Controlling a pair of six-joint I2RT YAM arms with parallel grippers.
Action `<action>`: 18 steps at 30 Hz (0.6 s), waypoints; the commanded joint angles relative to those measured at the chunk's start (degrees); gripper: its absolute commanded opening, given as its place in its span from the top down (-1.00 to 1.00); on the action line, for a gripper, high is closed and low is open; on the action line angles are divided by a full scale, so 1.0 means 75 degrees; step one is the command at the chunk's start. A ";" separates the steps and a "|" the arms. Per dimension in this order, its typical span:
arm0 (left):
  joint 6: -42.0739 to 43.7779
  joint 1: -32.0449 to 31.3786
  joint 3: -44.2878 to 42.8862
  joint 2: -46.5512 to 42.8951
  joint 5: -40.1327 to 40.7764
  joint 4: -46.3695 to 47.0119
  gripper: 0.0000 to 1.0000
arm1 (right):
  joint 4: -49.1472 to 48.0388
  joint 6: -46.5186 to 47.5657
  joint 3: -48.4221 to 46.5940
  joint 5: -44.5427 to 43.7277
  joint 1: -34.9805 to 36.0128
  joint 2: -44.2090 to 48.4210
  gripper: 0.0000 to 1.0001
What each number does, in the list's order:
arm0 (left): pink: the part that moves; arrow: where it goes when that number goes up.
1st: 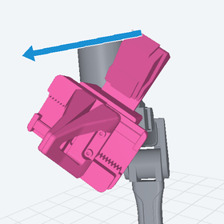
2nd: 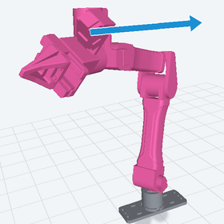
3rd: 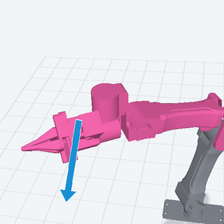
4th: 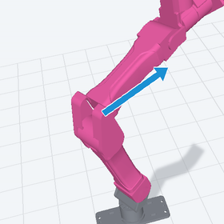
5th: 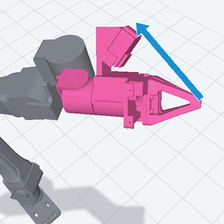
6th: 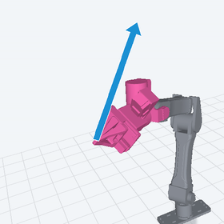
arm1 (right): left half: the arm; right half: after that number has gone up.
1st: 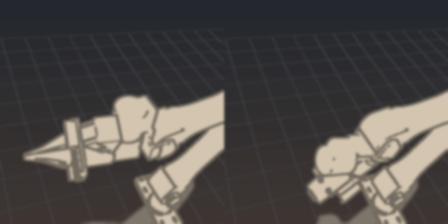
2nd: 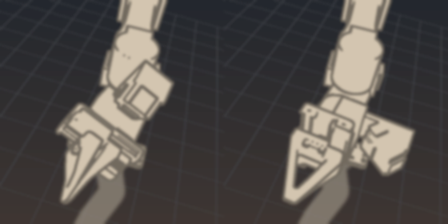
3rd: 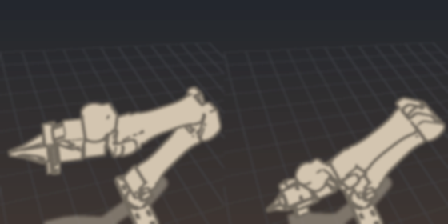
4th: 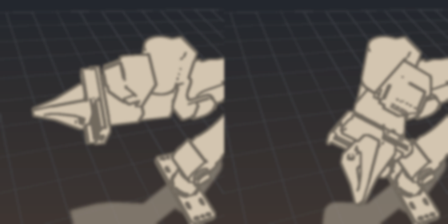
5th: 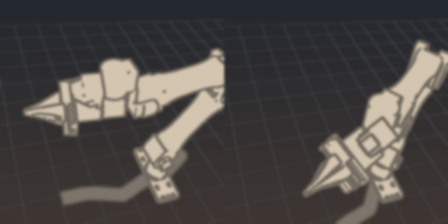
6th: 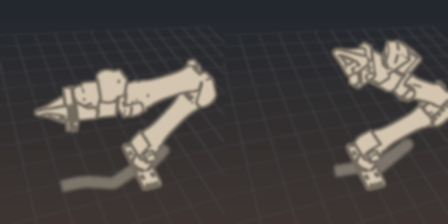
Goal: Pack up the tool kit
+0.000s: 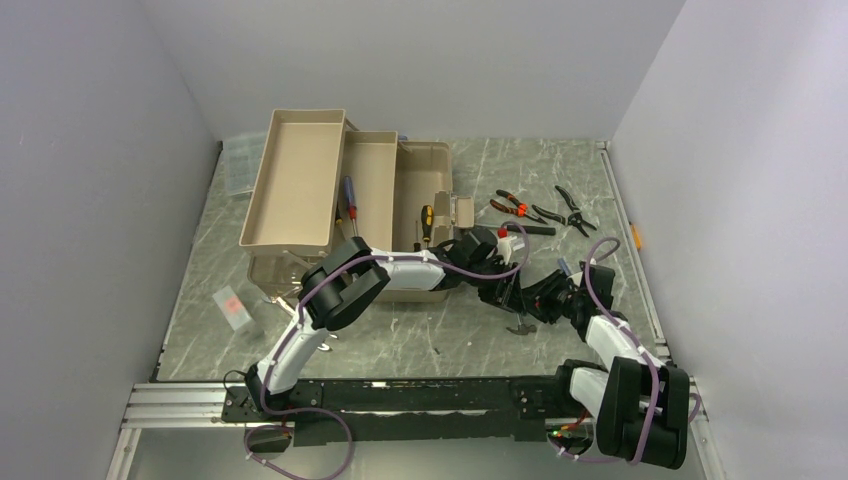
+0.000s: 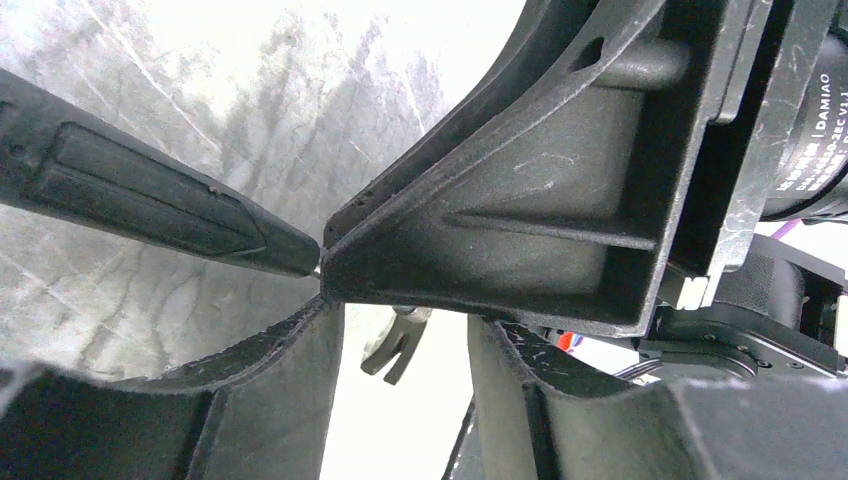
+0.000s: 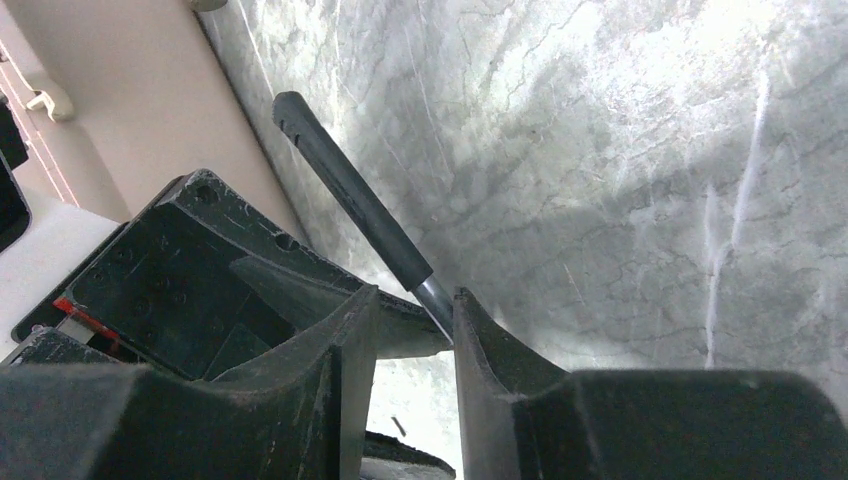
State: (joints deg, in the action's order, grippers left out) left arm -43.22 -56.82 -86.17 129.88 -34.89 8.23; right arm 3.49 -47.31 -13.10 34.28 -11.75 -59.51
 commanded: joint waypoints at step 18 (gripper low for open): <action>0.0099 0.0795 0.0079 0.0532 0.0816 0.0352 0.10 | 0.1870 0.0317 -0.0593 -0.0070 0.0122 0.0826 0.34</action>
State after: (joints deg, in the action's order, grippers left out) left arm -42.70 -55.77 -88.53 131.39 -34.37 7.42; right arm 7.73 -48.01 -14.41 31.16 -12.08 -54.89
